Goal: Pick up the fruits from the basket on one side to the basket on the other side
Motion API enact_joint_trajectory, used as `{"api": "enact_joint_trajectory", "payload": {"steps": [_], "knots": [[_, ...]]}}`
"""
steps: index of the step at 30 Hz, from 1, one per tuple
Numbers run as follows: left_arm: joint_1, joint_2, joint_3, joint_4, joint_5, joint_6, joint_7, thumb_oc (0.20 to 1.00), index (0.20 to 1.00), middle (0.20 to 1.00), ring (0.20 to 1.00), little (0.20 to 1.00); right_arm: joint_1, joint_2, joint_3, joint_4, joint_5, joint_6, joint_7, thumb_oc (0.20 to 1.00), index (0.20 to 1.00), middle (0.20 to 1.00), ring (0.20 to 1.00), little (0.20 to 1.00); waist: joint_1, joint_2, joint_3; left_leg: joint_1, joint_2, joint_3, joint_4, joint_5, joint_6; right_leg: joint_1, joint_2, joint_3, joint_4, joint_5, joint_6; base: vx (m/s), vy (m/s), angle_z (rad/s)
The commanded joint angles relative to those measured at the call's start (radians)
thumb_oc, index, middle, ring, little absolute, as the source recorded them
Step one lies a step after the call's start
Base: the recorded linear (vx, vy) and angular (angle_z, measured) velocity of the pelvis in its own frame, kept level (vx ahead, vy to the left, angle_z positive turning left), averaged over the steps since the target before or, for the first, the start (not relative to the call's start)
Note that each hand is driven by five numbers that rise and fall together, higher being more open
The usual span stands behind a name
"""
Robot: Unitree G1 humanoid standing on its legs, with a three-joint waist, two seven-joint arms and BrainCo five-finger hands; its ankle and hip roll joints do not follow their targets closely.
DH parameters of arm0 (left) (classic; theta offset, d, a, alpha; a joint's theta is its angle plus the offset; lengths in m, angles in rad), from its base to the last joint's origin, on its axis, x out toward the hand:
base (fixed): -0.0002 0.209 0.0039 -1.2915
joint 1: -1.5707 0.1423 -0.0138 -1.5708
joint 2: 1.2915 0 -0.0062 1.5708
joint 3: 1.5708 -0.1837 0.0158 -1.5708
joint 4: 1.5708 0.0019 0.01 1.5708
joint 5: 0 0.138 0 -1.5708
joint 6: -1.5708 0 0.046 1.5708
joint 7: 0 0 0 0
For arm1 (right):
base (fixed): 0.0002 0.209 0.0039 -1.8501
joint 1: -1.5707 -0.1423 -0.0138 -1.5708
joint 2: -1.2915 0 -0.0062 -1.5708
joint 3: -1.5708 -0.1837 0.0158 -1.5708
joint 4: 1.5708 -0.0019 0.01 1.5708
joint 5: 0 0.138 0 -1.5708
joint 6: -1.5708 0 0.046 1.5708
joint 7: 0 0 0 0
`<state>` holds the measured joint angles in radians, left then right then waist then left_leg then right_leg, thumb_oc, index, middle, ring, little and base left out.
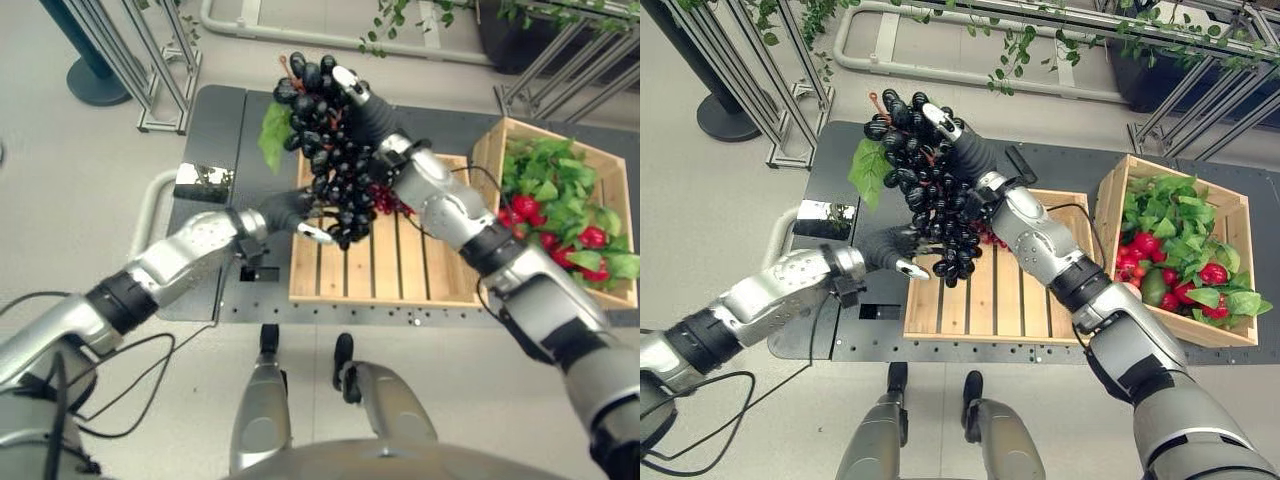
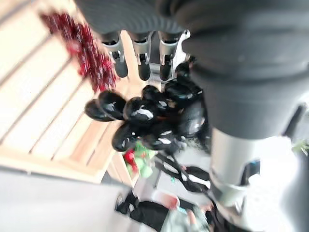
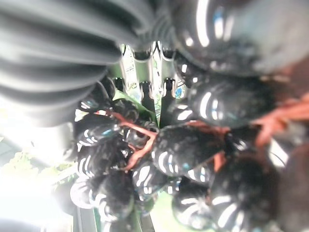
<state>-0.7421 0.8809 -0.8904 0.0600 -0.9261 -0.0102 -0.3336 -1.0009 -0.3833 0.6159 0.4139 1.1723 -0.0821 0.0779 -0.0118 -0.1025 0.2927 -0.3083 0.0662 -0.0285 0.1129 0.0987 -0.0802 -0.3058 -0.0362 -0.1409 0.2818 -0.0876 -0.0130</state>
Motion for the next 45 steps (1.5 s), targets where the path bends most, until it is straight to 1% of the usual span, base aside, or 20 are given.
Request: {"api": "enact_joint_trajectory", "payload": {"steps": [1,4,7,14,16,22,26,27,31,35,36,40,41,42,43,45], "knots": [[-0.058,-0.028,-0.005,-0.063,-0.003,-0.036,-0.023,1.0,1.0,1.0,1.0,1.0,-0.141,0.052,-0.061,-0.035,0.055,-0.088,0.008,0.2,0.2,0.2,0.2,0.2,-0.009,-0.027,-0.017,0.048,0.005,-0.01,0.035,-0.094,0.01,0.045,-0.106,0.048,-0.046,0.06,0.157,0.0,0.0,0.0],[-0.054,-0.053,0.0,-0.047,0.011,-0.038,-0.017,1.0,1.0,1.0,1.0,1.0,-0.133,0.076,-0.058,-0.05,0.054,-0.089,0.01,0.2,0.2,0.2,0.2,0.2,-0.011,-0.029,-0.018,0.044,0.008,-0.011,0.038,-0.094,0.01,0.042,-0.105,0.05,-0.044,0.059,0.155,0.0,0.0,0.0],[-0.049,-0.06,0.01,-0.04,0.02,-0.04,-0.011,1.0,1.0,1.0,1.0,1.0,-0.127,0.082,-0.057,-0.059,0.053,-0.088,0.013,0.2,0.2,0.2,0.2,0.2,-0.011,-0.029,-0.018,0.043,0.009,-0.012,0.039,-0.095,0.01,0.04,-0.103,0.05,-0.044,0.058,0.154,0.0,0.0,0.0],[-0.037,-0.068,0.036,-0.024,0.037,-0.046,0.0,1.0,1.0,1.0,1.0,1.0,-0.1,0.084,-0.063,-0.08,0.056,-0.088,0.016,0.2,0.2,0.2,0.2,0.2,-0.011,-0.03,-0.018,0.042,0.012,-0.012,0.039,-0.095,0.009,0.04,-0.102,0.049,-0.042,0.054,0.152,0.0,0.0,0.0],[-0.02,-0.075,0.064,-0.018,0.046,-0.051,0.008,1.0,1.0,1.0,1.0,1.0,-0.061,0.084,-0.067,-0.098,0.054,-0.083,0.018,0.2,0.2,0.2,0.2,0.2,-0.011,-0.029,-0.018,0.043,0.011,-0.014,0.038,-0.095,0.009,0.041,-0.102,0.046,-0.039,0.052,0.152,0.0,0.0,0.0],[-0.004,-0.081,0.082,-0.017,0.058,-0.049,0.013,1.0,1.0,1.0,1.0,1.0,-0.017,0.061,-0.066,-0.134,0.046,-0.068,0.024,0.2,0.2,0.2,0.2,0.2,-0.012,-0.031,-0.017,0.041,0.013,-0.016,0.04,-0.096,0.009,0.041,-0.103,0.043,-0.038,0.051,0.152,0.0,0.0,0.0],[0.01,-0.087,0.094,-0.013,0.061,-0.05,0.017,1.0,1.0,1.0,1.0,1.0,0.011,0.062,-0.077,-0.139,0.051,-0.069,0.023,0.2,0.2,0.2,0.2,0.2,-0.011,-0.03,-0.015,0.04,0.012,-0.015,0.039,-0.096,0.009,0.04,-0.104,0.041,-0.039,0.051,0.151,0.0,0.0,0.0],[0.029,-0.102,0.112,-0.01,0.069,-0.053,0.026,1.0,1.0,1.0,1.0,1.0,0.043,0.069,-0.086,-0.164,0.046,-0.07,0.025,0.2,0.2,0.2,0.2,0.2,-0.01,-0.03,-0.012,0.04,0.012,-0.016,0.037,-0.095,0.01,0.039,-0.105,0.039,-0.036,0.05,0.152,0.0,0.0,0.0],[0.055,-0.129,0.134,-0.002,0.071,-0.059,0.037,1.0,1.0,1.0,1.0,1.0,0.068,0.077,-0.091,-0.177,0.041,-0.071,0.024,0.2,0.2,0.2,0.2,0.2,-0.009,-0.03,-0.011,0.039,0.012,-0.016,0.038,-0.096,0.011,0.038,-0.106,0.039,-0.034,0.049,0.153,0.0,0.0,0.0],[0.072,-0.154,0.139,0.001,0.071,-0.052,0.037,1.0,1.0,1.0,1.0,1.0,0.079,0.079,-0.09,-0.184,0.037,-0.068,0.025,0.2,0.2,0.2,0.2,0.2,-0.009,-0.031,-0.009,0.038,0.012,-0.016,0.038,-0.096,0.012,0.037,-0.107,0.038,-0.033,0.049,0.153,0.0,0.0,0.0],[0.08,-0.171,0.141,0.007,0.071,-0.053,0.041,1.0,1.0,1.0,1.0,1.0,0.086,0.081,-0.082,-0.194,0.031,-0.063,0.028,0.2,0.2,0.2,0.2,0.2,-0.009,-0.032,-0.008,0.038,0.012,-0.018,0.037,-0.095,0.012,0.037,-0.105,0.038,-0.035,0.048,0.153,0.0,0.0,0.0],[0.088,-0.188,0.14,0.013,0.074,-0.046,0.042,1.0,1.0,1.0,1.0,1.0,0.097,0.083,-0.08,-0.203,0.029,-0.059,0.029,0.2,0.2,0.2,0.2,0.2,-0.009,-0.034,-0.008,0.036,0.012,-0.02,0.038,-0.096,0.012,0.036,-0.105,0.038,-0.032,0.047,0.152,0.0,0.0,0.0],[0.09,-0.192,0.14,0.013,0.074,-0.045,0.041,0.74,0.74,0.74,0.74,0.74,0.102,0.083,-0.078,-0.207,0.027,-0.057,0.029,0.2,0.2,0.2,0.2,0.2,-0.009,-0.036,-0.009,0.036,0.014,-0.02,0.037,-0.097,0.012,0.036,-0.106,0.037,-0.031,0.046,0.152,0.0,0.0,0.0],[0.09,-0.195,0.14,0.014,0.072,-0.045,0.043,0.573,0.573,0.573,0.573,0.573,0.103,0.084,-0.076,-0.209,0.028,-0.058,0.032,0.2,0.2,0.2,0.2,0.2,-0.008,-0.036,-0.009,0.036,0.015,-0.021,0.038,-0.097,0.012,0.035,-0.106,0.037,-0.031,0.046,0.152,0.0,0.0,0.0],[0.09,-0.198,0.141,0.016,0.074,-0.047,0.044,0.2,0.2,0.2,0.2,0.2,0.104,0.083,-0.075,-0.21,0.026,-0.058,0.031,0.2,0.2,0.2,0.2,0.2,-0.009,-0.036,-0.009,0.035,0.015,-0.021,0.038,-0.097,0.013,0.035,-0.107,0.037,-0.03,0.046,0.152,0.0,0.0,0.0],[0.093,-0.205,0.142,0.017,0.073,-0.045,0.042,0.2,0.2,0.2,0.2,0.2,0.104,0.085,-0.076,-0.21,0.026,-0.058,0.032,0.2,0.2,0.2,0.2,0.2,-0.009,-0.036,-0.009,0.036,0.014,-0.021,0.036,-0.097,0.013,0.035,-0.107,0.036,-0.03,0.045,0.152,0.0,0.0,0.0]]}}
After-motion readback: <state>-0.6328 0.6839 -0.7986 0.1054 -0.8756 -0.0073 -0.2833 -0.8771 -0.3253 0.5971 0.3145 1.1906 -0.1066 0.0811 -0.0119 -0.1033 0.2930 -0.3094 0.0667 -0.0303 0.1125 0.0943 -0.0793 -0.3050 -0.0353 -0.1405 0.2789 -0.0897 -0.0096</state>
